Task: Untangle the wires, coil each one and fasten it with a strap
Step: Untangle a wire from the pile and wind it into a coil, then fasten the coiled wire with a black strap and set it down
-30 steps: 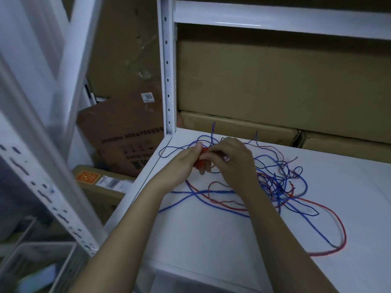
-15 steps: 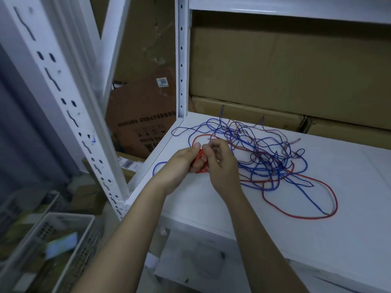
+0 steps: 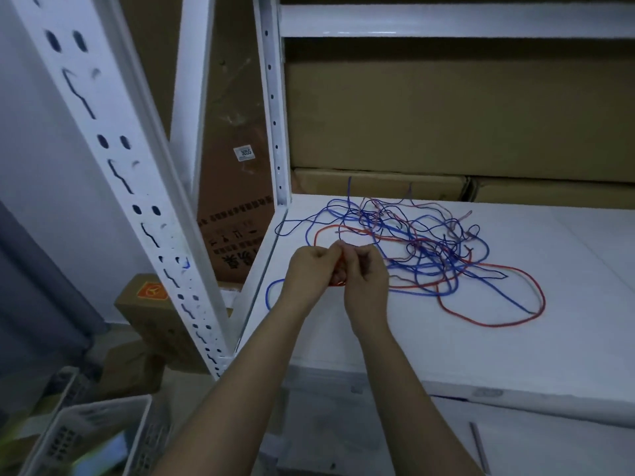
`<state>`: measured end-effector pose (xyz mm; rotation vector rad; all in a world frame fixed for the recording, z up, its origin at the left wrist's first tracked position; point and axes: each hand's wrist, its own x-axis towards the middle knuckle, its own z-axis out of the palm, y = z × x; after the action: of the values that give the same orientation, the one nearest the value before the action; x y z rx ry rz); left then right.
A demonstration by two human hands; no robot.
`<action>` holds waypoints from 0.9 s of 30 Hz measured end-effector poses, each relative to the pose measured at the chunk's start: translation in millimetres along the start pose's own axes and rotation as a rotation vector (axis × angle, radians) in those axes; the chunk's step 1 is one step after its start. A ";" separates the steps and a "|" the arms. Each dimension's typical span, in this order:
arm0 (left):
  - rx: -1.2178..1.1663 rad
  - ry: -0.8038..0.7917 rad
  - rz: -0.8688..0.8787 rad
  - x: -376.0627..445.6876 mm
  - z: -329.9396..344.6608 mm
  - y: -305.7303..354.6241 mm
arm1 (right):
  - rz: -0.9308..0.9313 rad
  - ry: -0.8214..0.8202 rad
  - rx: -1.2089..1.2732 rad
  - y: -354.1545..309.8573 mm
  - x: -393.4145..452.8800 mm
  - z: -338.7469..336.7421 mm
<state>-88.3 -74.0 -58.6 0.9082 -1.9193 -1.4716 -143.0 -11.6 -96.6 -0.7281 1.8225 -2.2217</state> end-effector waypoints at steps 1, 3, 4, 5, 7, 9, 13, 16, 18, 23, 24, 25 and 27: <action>0.027 0.012 0.041 1.0 -1.2 -0.6 | -0.005 0.039 -0.016 0.5 -2.3 3.1; 0.091 0.021 0.114 2.7 -2.9 -0.7 | -0.033 0.122 -0.079 1.6 -7.9 5.7; 0.118 -0.009 0.136 3.0 -2.3 -0.1 | -0.047 0.161 -0.104 1.6 -10.9 5.1; 0.144 -0.068 0.151 2.9 -1.0 0.0 | -0.056 0.199 -0.120 1.1 -12.9 2.8; 0.174 -0.222 0.160 0.0 2.9 -0.2 | -0.063 0.264 -0.140 -0.9 -15.5 -7.9; 0.131 -0.397 0.157 -7.6 10.1 1.1 | -0.062 0.322 -0.164 -4.8 -17.2 -23.9; 0.228 -0.555 0.288 -24.7 43.7 9.9 | -0.084 0.470 -0.195 -12.4 -21.1 -62.6; 0.494 -0.546 0.538 -35.6 80.9 19.1 | -0.090 0.573 -0.194 -20.0 -21.8 -96.6; 0.575 -0.529 0.616 -44.1 107.7 26.6 | -0.099 0.606 -0.212 -24.9 -21.8 -123.1; 0.627 -0.481 0.766 -60.4 181.9 46.6 | -0.111 0.471 -0.432 -36.4 -15.7 -200.3; 0.599 -0.480 0.754 -61.5 198.1 51.1 | -0.097 0.429 -0.471 -39.2 -13.5 -218.1; 0.568 -0.485 0.735 -63.8 215.2 55.4 | -0.084 0.393 -0.500 -42.2 -11.1 -237.1; 0.476 -0.504 0.694 -72.3 249.8 64.9 | -0.059 0.350 -0.529 -49.0 -5.3 -277.5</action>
<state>-246.0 142.7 -59.6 -0.0267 -2.6477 -0.8779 -261.6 243.9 -87.2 -0.4879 2.6452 -2.0063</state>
